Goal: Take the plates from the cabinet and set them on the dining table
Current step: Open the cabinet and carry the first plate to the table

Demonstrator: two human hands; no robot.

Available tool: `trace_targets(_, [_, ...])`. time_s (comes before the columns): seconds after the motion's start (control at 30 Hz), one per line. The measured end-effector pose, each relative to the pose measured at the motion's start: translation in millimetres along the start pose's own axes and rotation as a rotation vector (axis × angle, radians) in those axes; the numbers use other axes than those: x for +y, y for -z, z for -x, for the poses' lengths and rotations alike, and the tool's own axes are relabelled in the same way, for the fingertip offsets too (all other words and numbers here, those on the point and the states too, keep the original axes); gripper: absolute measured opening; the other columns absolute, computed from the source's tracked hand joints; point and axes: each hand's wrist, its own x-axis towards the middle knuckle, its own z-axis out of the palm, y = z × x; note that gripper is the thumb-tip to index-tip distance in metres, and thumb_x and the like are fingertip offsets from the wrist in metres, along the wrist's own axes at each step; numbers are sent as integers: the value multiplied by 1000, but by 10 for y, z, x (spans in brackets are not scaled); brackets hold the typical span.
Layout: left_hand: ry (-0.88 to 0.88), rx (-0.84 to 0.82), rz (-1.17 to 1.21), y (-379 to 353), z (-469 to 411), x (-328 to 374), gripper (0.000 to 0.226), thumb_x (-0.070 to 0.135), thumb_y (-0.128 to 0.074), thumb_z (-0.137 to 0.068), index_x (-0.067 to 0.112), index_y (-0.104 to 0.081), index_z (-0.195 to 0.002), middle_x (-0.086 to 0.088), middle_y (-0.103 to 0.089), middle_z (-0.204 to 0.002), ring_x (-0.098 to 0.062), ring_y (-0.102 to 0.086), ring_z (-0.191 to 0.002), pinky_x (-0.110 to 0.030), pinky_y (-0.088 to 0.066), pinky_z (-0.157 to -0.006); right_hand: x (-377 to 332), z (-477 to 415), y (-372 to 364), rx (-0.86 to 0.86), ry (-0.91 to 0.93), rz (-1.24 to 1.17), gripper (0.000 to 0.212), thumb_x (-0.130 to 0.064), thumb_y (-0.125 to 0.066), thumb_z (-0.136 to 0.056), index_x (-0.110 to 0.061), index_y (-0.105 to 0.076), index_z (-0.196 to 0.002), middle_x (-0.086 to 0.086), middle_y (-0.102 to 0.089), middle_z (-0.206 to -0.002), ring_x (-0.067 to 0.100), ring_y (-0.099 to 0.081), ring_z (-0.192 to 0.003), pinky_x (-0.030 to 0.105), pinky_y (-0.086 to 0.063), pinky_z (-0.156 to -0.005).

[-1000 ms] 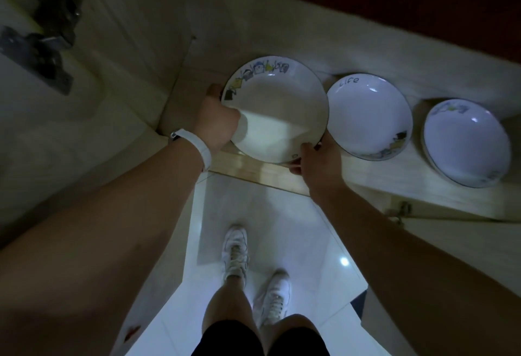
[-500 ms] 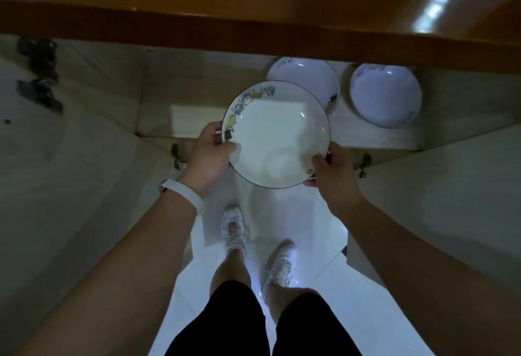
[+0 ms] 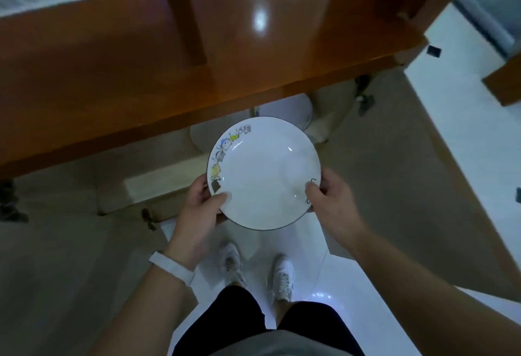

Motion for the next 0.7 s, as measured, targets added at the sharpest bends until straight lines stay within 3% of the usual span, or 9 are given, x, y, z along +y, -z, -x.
trace_targets(0.23, [-49, -188, -94, -456, 177, 311, 45, -3, -55, -89, 34, -66, -113, 2, -72, -114, -20, -70, -99, -31, -57, -66, -289, 412, 497, 138, 64, -42, 45, -1, -52, -90, -35, -65, -117, -14, -67, -78, 2, -61, -68, 18, -51, -57])
trace_targets(0.37, [-80, -321, -214, -639, 211, 538, 48, 0, -57, -87, 46, -68, -99, 9, -74, -107, -15, -71, -96, -28, -58, -67, -433, 718, 619, 269, 94, -58, 41, -4, -54, -92, -36, -64, -116, -9, -69, -84, 2, -61, -68, 14, -49, -56])
trace_targets(0.47, [-114, -428, -252, -779, 238, 726, 43, 7, -59, -79, 42, -67, -103, 7, -74, -106, -15, -71, -95, -28, -58, -66, -511, 960, 646, 358, 103, -61, 39, -6, -54, -91, -34, -64, -116, -3, -67, -80, 9, -59, -67, 16, -49, -56])
trace_targets(0.57, [-126, -531, -252, -901, 248, 839, 45, -2, -58, -83, 36, -66, -107, 3, -75, -106, -17, -71, -96, -26, -57, -65, -581, 1152, 648, 470, 97, -90, 41, -4, -53, -90, -34, -64, -115, -3, -66, -80, 8, -60, -67, 14, -49, -56])
trace_targets(0.7, [-141, -665, -299, -1033, 293, 902, 57, -7, -58, -85, 48, -68, -95, 7, -76, -103, -15, -72, -93, -25, -57, -65, -618, 1391, 625, 629, 85, -130, 44, -2, -52, -87, -39, -66, -107, -3, -67, -80, 5, -61, -68, 12, -49, -56])
